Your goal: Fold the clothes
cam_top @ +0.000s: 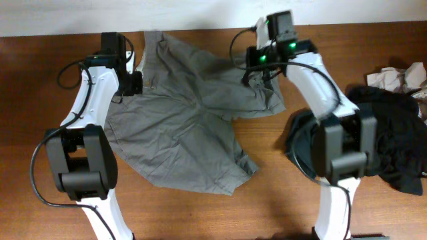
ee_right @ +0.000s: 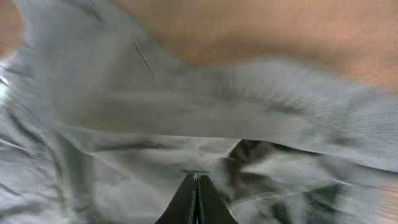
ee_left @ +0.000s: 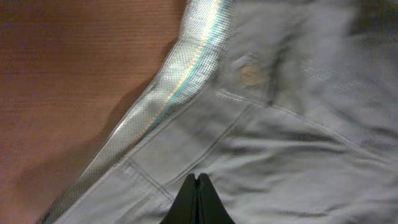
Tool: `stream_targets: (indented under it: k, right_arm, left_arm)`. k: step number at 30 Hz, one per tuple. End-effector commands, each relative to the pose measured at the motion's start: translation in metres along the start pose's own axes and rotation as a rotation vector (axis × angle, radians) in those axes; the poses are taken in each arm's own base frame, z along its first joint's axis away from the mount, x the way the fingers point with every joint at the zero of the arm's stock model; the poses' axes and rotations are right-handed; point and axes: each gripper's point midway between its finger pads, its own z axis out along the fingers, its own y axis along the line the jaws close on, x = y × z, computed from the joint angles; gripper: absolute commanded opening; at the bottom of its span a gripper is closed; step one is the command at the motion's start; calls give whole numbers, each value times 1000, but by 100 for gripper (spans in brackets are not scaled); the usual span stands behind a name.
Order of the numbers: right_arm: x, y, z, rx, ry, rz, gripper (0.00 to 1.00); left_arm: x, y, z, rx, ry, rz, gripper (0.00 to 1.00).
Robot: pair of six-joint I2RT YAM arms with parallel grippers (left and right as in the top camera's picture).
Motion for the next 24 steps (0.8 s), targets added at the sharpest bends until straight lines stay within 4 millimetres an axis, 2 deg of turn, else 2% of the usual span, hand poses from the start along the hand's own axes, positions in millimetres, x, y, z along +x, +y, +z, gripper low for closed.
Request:
stream_targets:
  k: [1,3,5,6,8,15,16,20,24]
  right_arm:
    - [25,9,37,-83,73,25,4]
    - [30,8,51,-79,77,19,4]
    - [32,-2,57,-33,75,20,4]
    - [33,-14,59,25,74,22,4]
    - [34,-44,54,169,75,32,4]
    - [42,-106,35,381,104,81,4]
    - [43,-126,27,444,108,97,4]
    - [44,-155,14,510,107,133,4]
    - [44,-168,0,504,124,169,4]
  left_arm:
    - [-5,-25,3,134,-30,129,0]
    - [-1,-27,11,143,-12,147,0]
    - [7,-29,21,156,22,167,0]
    - [14,-30,28,160,50,171,0]
    - [27,-31,41,167,103,177,0]
    - [55,-33,71,179,211,173,0]
    - [61,-33,75,180,230,173,0]
    - [68,-26,78,138,253,178,0]
    - [70,-24,78,132,261,178,0]
